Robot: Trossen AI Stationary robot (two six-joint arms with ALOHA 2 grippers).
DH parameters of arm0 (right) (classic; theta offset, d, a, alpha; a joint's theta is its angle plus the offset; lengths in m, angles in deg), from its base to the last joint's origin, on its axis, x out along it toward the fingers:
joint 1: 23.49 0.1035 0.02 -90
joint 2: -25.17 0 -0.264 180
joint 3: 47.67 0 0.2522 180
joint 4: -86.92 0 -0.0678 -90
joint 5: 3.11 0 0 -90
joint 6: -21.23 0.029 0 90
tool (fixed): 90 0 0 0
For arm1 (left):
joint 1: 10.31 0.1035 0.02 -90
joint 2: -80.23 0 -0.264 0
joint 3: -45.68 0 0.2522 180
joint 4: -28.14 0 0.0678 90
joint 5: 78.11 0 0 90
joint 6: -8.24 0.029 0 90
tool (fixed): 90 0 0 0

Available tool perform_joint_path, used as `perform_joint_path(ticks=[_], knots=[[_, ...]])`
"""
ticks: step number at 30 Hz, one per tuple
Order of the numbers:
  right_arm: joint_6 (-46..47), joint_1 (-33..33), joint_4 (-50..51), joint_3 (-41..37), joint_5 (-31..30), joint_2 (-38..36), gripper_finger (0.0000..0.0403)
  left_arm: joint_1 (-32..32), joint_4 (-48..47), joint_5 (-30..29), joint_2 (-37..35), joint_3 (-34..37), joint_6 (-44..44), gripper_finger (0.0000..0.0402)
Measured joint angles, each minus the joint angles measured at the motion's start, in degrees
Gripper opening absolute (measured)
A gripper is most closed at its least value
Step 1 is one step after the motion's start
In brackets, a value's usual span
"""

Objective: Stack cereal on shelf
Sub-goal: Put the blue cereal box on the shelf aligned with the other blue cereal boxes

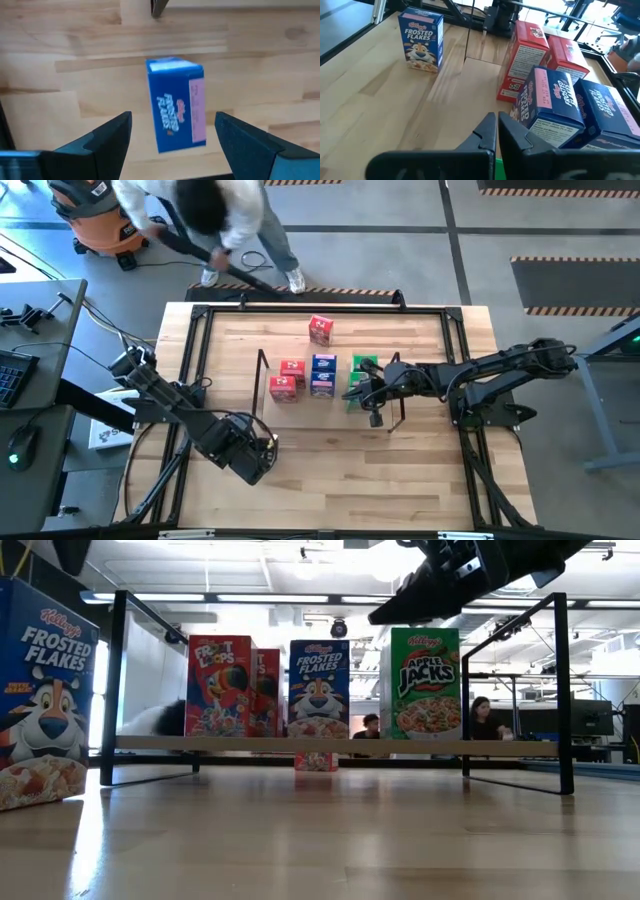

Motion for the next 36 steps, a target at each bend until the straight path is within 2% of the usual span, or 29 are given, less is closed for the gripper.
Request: perform_joint_path(ticks=[7, 13, 17, 26, 30, 36], knots=[[0.0, 0.0, -0.2, 0.0, 0.0, 0.0, 0.0, 0.8, 7.2, -0.8, 0.0, 3.5, 1.0, 0.0278], [0.0, 0.0, -0.2, 0.0, 0.0, 0.0, 0.0, 0.8, 6.8, -0.6, 0.0, 5.1, 0.4, 0.0278], [0.0, 0.0, -0.2, 0.0, 0.0, 0.0, 0.0, 0.8, 7.3, 1.7, 0.0, 6.3, 0.5, 0.0278], [0.0, 0.0, -0.4, 0.0, 0.0, 0.0, 0.0, 1.2, 8.8, -1.0, 1.5, 7.1, 3.9, 0.0276], [0.0, 0.0, -0.5, 0.0, 0.0, 0.0, 0.0, 1.2, 10.4, 0.0, 2.5, 7.1, 7.3, 0.0258], [0.0, 0.0, -0.7, 0.0, 0.1, 0.0, 0.0, 1.2, 9.4, 0.8, 2.0, 5.4, 13.4, 0.0204]])
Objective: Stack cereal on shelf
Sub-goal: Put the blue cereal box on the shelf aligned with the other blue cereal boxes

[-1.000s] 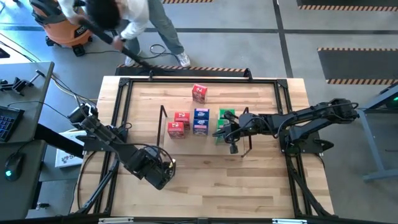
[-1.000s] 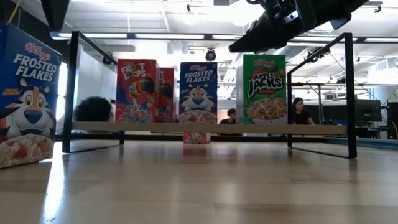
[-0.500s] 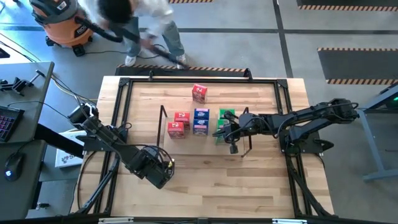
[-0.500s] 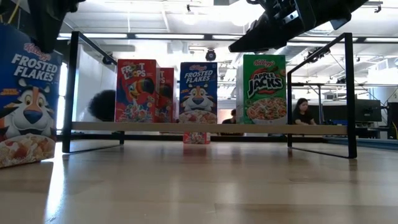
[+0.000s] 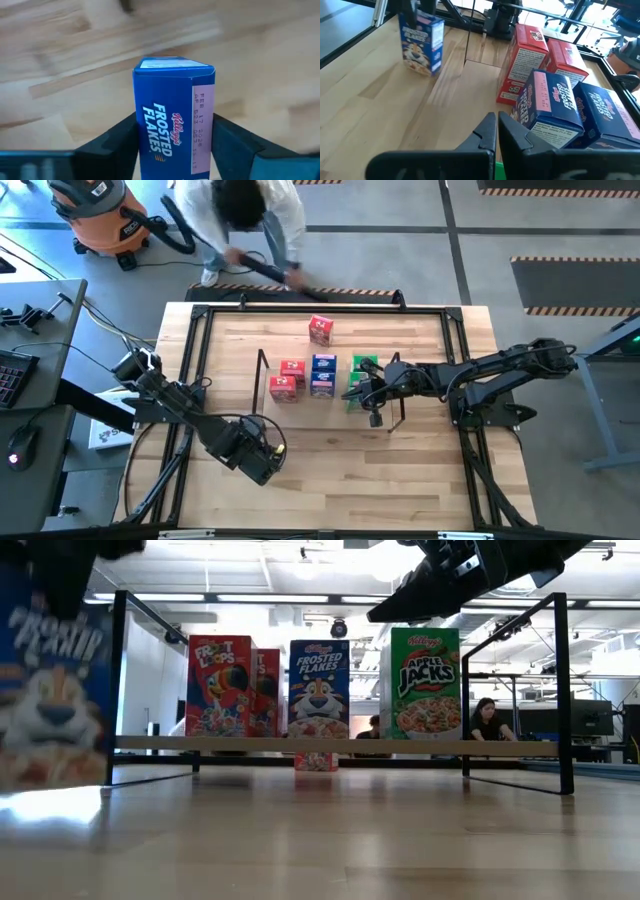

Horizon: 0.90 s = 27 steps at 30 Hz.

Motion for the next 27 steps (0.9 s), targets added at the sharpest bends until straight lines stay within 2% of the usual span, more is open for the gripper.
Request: perform_joint_path(ticks=[6, 13, 21, 27], knots=[[0.5, 0.0, -0.3, 0.0, 0.0, 0.0, 0.0, 0.7, -1.8, 0.0, -0.2, -5.8, 13.4, 0.0158], [1.7, 0.0, -0.6, 0.0, 0.0, -0.1, 0.0, 4.6, -8.3, 0.0, -0.2, -16.1, 35.0, 0.0148], [1.7, 3.0, 1.3, 1.4, 0.0, -3.2, 0.0, 14.8, -10.4, 0.9, -0.2, -25.7, 65.6, 0.0147], [1.6, 6.7, 3.5, 1.6, 0.0, -9.0, 0.0, 23.7, -10.2, 5.7, 0.0, -30.6, 84.8, 0.0147]])
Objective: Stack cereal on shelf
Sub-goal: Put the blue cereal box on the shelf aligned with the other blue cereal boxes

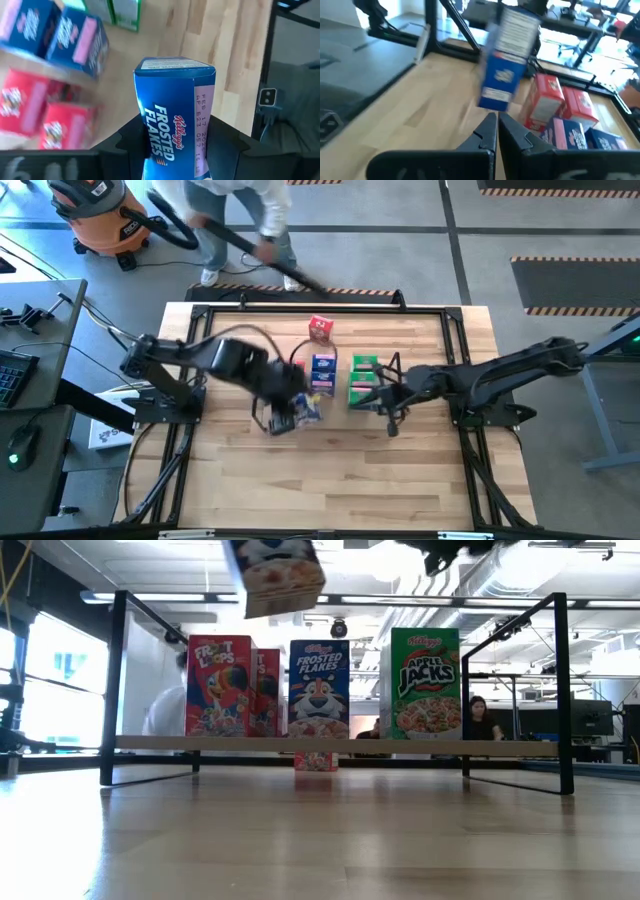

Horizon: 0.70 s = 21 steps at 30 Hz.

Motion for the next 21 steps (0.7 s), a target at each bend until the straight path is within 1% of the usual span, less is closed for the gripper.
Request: perform_joint_path(ticks=[3, 6, 9, 11, 14, 18, 21], knots=[[0.3, 1.4, 4.0, 0.0, -1.4, -4.4, 0.0, 4.0, 0.6, 4.0, 0.1, -0.3, 7.0, 0.0147], [1.7, 3.1, 6.7, 0.0, -5.5, -8.1, 0.0, 7.1, 0.6, 6.6, 1.7, -0.2, 12.4, 0.0147], [1.6, 4.7, 7.7, -0.5, -8.7, -9.8, 0.0, 8.7, 1.4, 8.2, 4.0, -0.2, 17.0, 0.0147], [1.5, 5.4, 8.2, -0.5, -9.4, -9.9, 0.0, 9.1, 1.4, 9.5, 6.0, -0.2, 19.6, 0.0147], [1.5, 6.1, 8.5, -0.5, -9.7, -9.9, 0.0, 9.1, 1.5, 9.9, 8.8, -0.2, 22.7, 0.0147], [1.5, 6.2, 8.8, -0.5, -9.7, -9.9, 0.0, 9.1, 1.4, 9.8, 11.7, -0.2, 24.2, 0.0147], [1.5, 6.2, 8.9, -0.5, -9.7, -9.9, 0.0, 9.1, 1.5, 8.0, 12.9, -0.2, 24.8, 0.0147]])
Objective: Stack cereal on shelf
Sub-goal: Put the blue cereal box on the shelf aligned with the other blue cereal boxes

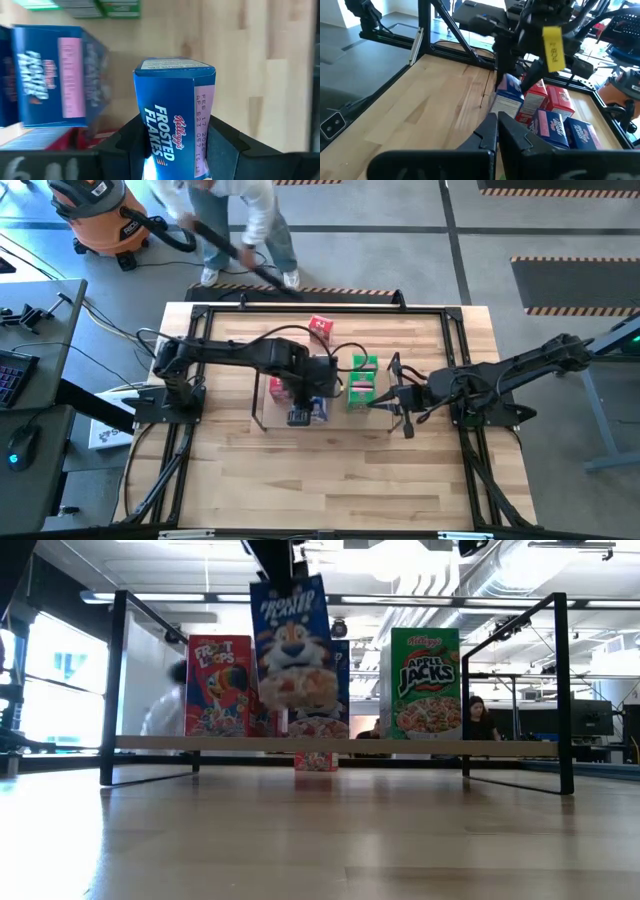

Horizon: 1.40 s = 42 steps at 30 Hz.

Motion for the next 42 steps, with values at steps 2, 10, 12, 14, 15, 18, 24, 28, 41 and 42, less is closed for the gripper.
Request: perform_joint_path(ticks=[2, 10, 12, 14, 15, 18, 24, 28, 41, 42], knots=[[0.0, 0.0, 0.1, 0.0, 0.0, 0.0, 0.0, 0.0, -0.1, -2.6, 0.4, 0.0, 0.1, 0.0147], [0.0, 0.0, 0.1, 0.0, 0.0, 0.0, 0.0, 0.0, 3.6, -4.9, 0.4, 0.1, -0.5, 0.0147], [0.0, 0.0, 0.0, 0.0, 0.0, 0.0, 0.0, 0.0, 4.4, -4.9, 0.3, 0.8, -0.5, 0.0147], [0.0, 0.0, 0.0, 0.0, 0.0, 0.0, 0.0, 0.0, 4.5, -4.9, 0.6, 1.4, -0.5, 0.0147], [0.0, 0.0, 0.0, 0.0, 0.0, 0.0, 0.0, 0.0, 4.6, -4.9, 1.1, 1.4, -0.5, 0.0147], [0.0, 0.0, 0.0, -0.1, 0.0, 0.0, 0.0, -0.1, 4.4, -4.9, 2.4, 1.6, -1.0, 0.0147], [0.8, 0.0, 0.1, -0.1, 0.0, 0.0, 0.0, -0.5, 4.8, -5.2, 3.3, 1.3, -0.5, 0.0155], [1.2, 0.1, 0.4, -0.1, 0.0, 0.0, 0.0, -0.4, 4.8, -5.4, 2.8, 1.2, -1.4, 0.0181], [1.5, 0.1, 0.6, -0.1, 0.0, 0.0, 0.0, -0.3, 4.5, -5.6, 2.7, 1.2, 0.0, 0.0218], [1.5, 0.1, 0.6, -0.1, 0.0, 0.0, 0.0, -0.3, 4.0, -5.6, 2.7, 0.9, 0.5, 0.0218]])
